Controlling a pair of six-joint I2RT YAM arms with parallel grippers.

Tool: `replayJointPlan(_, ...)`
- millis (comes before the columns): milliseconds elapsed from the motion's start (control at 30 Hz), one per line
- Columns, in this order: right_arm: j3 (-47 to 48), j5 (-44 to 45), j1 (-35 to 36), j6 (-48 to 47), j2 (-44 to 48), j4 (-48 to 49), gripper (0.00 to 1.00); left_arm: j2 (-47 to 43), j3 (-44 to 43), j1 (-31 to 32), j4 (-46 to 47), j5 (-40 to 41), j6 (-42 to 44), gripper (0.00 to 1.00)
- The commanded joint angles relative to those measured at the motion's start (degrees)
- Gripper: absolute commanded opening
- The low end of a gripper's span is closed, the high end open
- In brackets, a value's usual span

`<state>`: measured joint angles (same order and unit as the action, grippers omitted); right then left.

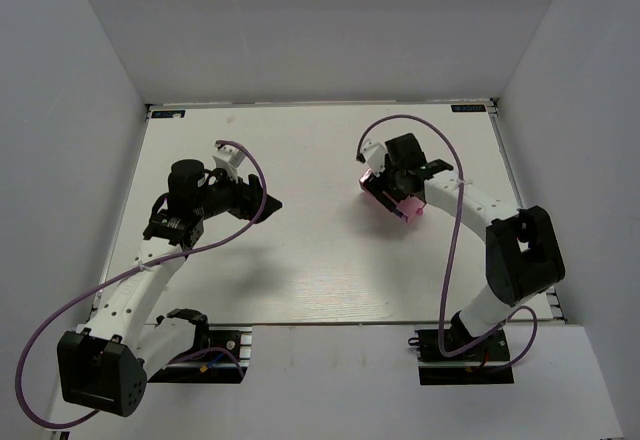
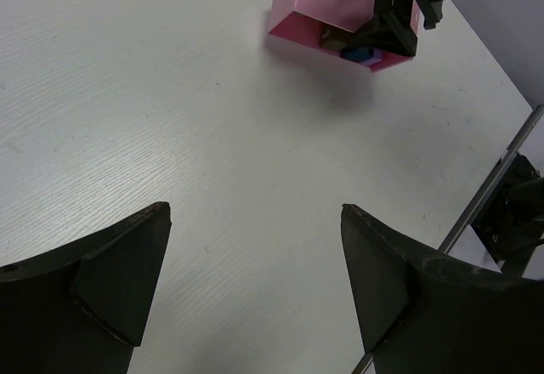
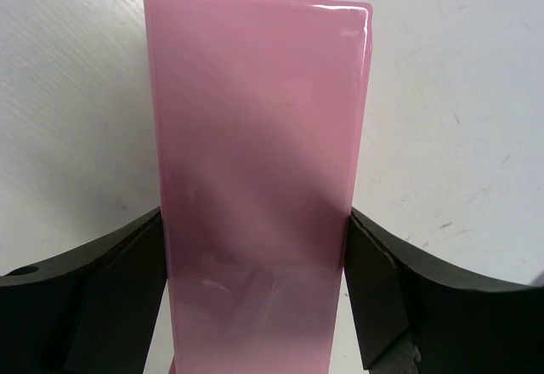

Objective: Build the wood block tower

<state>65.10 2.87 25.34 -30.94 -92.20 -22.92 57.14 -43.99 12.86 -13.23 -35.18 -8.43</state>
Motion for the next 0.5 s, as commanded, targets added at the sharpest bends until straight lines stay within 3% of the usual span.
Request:
replayJointPlan(0, -1.5, 9.8, 3.0, 0.8, 2.4, 7.9, 0.0, -1.6, -0.5, 0.1, 1.1, -1.2, 0.3, 0.91)
replayJointPlan(267, -8.8, 25.8, 9.7, -4.6, 2.4, 25.7, 0.0, -1.6, -0.5, 0.1, 1.1, -1.2, 0.3, 0.91)
replayJointPlan(467, -12.8, 31.7, 12.9, -8.8, 3.0, 34.8, 0.0, -1.6, -0.5, 0.1, 1.1, -1.2, 0.3, 0.91)
